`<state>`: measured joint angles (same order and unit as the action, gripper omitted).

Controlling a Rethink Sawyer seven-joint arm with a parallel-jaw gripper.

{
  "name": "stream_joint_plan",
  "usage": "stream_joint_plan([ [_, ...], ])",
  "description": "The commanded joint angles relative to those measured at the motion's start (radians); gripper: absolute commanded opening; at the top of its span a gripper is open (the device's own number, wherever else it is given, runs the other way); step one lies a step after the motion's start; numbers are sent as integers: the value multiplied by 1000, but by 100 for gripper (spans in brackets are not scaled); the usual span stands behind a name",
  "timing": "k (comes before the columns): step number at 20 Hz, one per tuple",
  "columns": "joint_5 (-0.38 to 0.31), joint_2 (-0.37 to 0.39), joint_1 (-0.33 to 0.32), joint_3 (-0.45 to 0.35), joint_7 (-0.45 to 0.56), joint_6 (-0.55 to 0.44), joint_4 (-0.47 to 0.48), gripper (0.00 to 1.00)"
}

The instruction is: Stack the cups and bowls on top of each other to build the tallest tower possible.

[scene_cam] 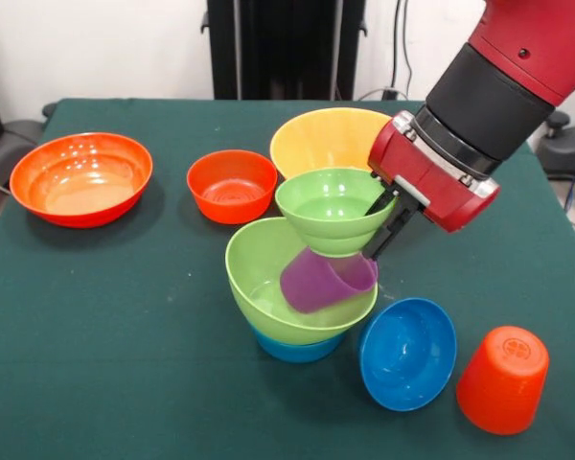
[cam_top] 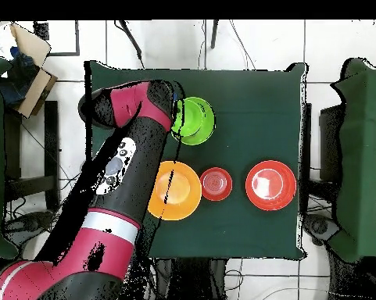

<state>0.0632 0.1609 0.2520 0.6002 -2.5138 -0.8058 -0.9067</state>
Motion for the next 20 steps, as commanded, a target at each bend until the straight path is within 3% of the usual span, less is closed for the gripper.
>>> stream_joint_plan([
  [1,53,9,-3,-90,-141,-80,-20,0],
  [20,119,-33,59,-20,-267,-48,-74,0],
])
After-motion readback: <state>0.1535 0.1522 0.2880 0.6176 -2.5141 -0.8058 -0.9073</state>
